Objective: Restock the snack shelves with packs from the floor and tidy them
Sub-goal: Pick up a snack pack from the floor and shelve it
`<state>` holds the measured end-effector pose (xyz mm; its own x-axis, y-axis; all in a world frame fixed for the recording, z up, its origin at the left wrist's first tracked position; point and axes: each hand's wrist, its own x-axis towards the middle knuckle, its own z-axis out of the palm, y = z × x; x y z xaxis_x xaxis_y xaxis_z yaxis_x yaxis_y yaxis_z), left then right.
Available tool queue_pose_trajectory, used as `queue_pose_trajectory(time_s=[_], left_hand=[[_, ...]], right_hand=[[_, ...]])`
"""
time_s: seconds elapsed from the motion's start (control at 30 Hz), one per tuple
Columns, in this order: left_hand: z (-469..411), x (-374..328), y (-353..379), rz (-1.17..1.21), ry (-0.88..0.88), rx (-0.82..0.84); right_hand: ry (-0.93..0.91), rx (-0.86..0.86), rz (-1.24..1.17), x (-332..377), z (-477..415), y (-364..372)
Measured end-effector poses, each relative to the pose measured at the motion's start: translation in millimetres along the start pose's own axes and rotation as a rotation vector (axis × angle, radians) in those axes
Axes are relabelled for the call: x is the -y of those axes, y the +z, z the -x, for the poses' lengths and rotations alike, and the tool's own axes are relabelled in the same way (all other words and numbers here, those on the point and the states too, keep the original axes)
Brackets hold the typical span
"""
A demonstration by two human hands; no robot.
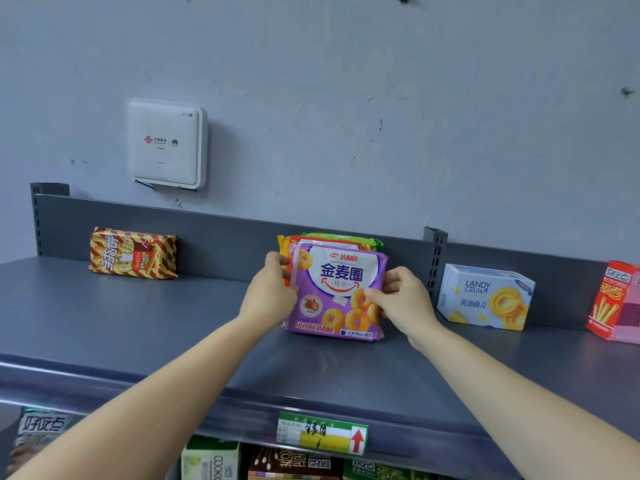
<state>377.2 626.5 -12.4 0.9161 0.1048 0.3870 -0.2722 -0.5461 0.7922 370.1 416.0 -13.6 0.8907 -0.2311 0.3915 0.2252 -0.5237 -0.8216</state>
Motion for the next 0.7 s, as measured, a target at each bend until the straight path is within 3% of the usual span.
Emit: queue_pose_trajectory(time_s=[0.2,0.33,0.7], left_hand=[[16.3,-20.2,-0.2,-0.294,0.136,-0.099],[27.0,-43.7,5.6,-0.329,0.295,-0.147],[70.5,-124.3,75.1,-0.27,0.713,0.276]], right_hand=[[-0.039,0.046,0.051,3.4,6.5,-14.5],[-0.047,-0.004,0.168,3.6,20.4,-38.3],[0.119,-0.269,0.584,-11.0,102.5,-168.0]])
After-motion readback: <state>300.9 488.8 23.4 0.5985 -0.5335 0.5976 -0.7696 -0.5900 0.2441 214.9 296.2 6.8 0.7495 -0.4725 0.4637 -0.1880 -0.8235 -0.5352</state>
